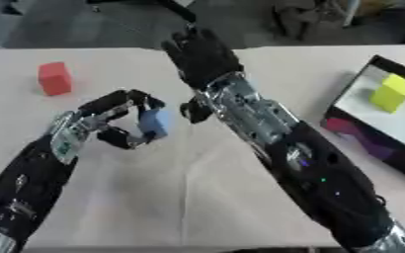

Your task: Pick up the objects with one hand, pass them to the other hand, and then place them into the box on the other side of the table.

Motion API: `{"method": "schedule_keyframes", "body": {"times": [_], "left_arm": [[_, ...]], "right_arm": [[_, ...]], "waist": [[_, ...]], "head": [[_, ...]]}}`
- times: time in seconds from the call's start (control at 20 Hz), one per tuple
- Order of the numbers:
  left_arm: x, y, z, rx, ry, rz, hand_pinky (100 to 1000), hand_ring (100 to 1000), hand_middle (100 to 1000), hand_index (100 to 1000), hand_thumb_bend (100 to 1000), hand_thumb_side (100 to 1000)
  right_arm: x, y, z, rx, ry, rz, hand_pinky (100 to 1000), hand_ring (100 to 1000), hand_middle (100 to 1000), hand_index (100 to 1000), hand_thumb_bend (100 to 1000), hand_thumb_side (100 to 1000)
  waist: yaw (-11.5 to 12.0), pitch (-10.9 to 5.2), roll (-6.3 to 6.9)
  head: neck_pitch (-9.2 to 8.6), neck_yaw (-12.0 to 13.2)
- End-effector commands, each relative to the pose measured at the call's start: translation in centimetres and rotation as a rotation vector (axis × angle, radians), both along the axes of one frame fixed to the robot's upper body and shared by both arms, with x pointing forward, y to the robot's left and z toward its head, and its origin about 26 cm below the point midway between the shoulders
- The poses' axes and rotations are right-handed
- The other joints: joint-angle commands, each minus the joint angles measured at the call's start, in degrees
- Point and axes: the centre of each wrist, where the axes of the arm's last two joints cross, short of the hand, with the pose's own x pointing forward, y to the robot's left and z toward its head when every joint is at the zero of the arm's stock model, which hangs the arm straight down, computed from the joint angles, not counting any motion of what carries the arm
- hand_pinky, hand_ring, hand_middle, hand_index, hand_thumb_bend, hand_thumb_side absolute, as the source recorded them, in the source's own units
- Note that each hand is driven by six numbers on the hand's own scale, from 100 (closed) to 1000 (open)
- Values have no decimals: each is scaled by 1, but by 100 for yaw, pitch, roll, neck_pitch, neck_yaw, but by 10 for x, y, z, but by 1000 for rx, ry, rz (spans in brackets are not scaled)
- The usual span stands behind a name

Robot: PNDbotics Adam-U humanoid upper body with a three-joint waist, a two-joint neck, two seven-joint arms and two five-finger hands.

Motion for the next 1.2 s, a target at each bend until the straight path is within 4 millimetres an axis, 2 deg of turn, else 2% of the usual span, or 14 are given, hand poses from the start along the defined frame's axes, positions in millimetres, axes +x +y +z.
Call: {"method": "schedule_keyframes", "body": {"times": [0.05,0.2,0.4,0.7,0.85,1.2], "left_arm": [[6,-1,20,72,-26,-149,677,447,463,637,100,273],[7,7,26,69,3,-135,677,447,463,636,100,272],[7,22,27,30,84,-71,678,444,459,632,100,281],[11,27,39,-77,183,-19,682,441,455,626,100,386],[12,22,46,-133,228,-25,684,442,455,624,100,422],[15,-3,70,-216,324,-118,687,443,455,622,100,457]], "right_arm": [[-2,5,4,11,-15,18,1000,947,971,1000,448,243],[-1,4,2,15,5,22,1000,946,970,1000,449,244],[-1,4,4,26,15,24,1000,942,965,1000,450,243],[-5,10,6,46,23,57,1000,937,961,1000,449,231],[-7,15,5,48,34,77,1000,936,960,1000,446,214],[-10,26,1,49,52,107,1000,934,959,1000,421,120]], "waist": [[-1,-61,13],[-15,-59,1],[-26,-61,-5],[-18,-53,-22],[0,-39,-29],[18,-6,-72]], "head": [[-15,-3],[-15,-3],[-15,-200],[-15,-448],[-15,-515],[-15,-587]]}}
